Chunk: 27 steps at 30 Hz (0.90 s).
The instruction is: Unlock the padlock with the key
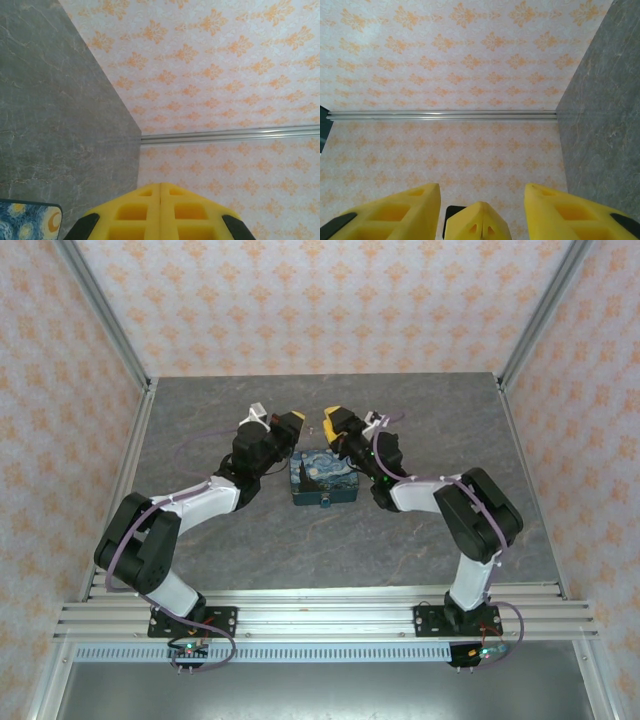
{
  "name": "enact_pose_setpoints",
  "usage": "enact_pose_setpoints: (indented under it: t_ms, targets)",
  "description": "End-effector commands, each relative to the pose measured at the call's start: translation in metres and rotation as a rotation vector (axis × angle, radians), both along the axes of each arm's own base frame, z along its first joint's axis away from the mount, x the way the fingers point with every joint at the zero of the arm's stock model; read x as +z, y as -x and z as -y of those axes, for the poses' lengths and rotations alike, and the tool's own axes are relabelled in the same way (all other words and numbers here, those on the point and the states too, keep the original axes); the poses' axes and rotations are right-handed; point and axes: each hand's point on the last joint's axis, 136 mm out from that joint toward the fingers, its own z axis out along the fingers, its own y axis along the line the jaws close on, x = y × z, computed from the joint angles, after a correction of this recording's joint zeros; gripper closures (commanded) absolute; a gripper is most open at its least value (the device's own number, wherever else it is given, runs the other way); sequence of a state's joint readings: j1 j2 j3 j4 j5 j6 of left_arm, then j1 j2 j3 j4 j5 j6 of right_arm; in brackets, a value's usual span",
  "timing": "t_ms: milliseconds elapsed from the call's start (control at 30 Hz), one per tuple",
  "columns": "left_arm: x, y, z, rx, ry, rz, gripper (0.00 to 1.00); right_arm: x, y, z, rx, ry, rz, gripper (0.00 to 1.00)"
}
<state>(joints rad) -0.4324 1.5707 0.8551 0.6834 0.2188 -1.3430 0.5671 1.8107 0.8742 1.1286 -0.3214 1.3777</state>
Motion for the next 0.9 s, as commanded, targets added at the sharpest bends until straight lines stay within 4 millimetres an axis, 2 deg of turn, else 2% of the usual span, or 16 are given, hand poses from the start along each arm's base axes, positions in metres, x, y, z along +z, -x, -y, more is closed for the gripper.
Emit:
enact_pose_setpoints:
  t_ms: [0,433,600,867]
  targets:
    - [0.022,0.002,-0.006,0.039,0.04,0.059,1.0,0.024,0.001,-0.009,0.029,-0.052,0.07,0.54]
    - [0.021,0.001,-0.004,0.035,0.027,0.056,1.0,0.017,0.015,-0.035,0.15,0.022,0.067,0.57]
    - [0.023,0.001,-0.003,0.033,0.018,0.059,1.0,0.009,0.018,-0.038,0.173,0.042,0.055,0.59]
    - [0.022,0.0,-0.001,0.03,0.007,0.055,1.0,0.01,0.025,-0.045,0.215,0.056,0.066,0.64]
